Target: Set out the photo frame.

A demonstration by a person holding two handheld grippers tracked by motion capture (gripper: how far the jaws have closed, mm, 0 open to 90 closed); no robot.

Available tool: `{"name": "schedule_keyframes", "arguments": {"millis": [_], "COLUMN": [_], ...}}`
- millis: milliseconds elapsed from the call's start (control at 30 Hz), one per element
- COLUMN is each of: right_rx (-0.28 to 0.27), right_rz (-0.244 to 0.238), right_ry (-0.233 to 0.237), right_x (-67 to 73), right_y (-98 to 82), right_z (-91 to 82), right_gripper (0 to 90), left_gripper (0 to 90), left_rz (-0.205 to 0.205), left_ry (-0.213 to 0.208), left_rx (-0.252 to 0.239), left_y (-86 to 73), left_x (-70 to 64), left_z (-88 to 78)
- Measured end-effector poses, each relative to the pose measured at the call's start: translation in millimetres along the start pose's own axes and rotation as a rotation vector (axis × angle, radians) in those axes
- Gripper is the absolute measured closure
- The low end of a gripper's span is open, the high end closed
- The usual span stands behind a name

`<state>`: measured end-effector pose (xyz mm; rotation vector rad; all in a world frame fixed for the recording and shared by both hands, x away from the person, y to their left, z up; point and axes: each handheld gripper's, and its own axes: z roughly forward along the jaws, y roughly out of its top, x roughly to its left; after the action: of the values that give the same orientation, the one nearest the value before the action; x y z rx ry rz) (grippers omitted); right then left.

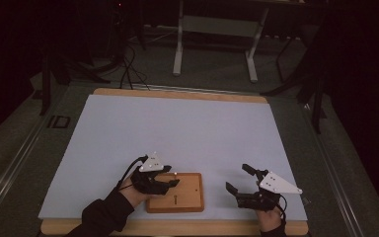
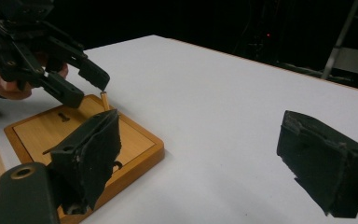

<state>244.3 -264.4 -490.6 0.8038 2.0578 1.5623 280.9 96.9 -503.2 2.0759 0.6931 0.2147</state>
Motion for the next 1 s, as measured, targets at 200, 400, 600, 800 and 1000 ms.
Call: {"name": "schedule_keyframes", "arguments": {"millis": [200, 400, 600, 800, 1000], "right_rx": [0.000, 0.008, 0.014, 0.018, 0.021], "right_rz": [-0.004, -0.008, -0.010, -0.009, -0.007], "right_ry": [0.005, 0.010, 0.021, 0.018, 0.019], "right_x": [1.1, 1.0, 1.5, 1.2, 1.0], "right_y": [0.2, -0.2, -0.5, -0.8, -1.0], "right_z": [0.4, 2.3, 3.9, 4.2, 4.8], "right_gripper": [13.4, 13.6, 13.6, 13.6, 13.5], "left_gripper": [52.2, 63.4, 68.8, 73.0, 77.2], "left_rz": [0.010, 0.007, 0.056, 0.032, -0.020], "left_ry": [0.013, 0.030, 0.001, 0.017, 0.058], "left_rx": [0.000, 0.010, 0.001, 0.007, 0.040], "left_y": [1.7, 3.0, -1.7, -2.1, 2.6], "left_x": [-0.2, -0.3, 3.0, 4.8, 0.2], "left_z": [7.7, 11.8, 12.6, 14.5, 16.9]}}
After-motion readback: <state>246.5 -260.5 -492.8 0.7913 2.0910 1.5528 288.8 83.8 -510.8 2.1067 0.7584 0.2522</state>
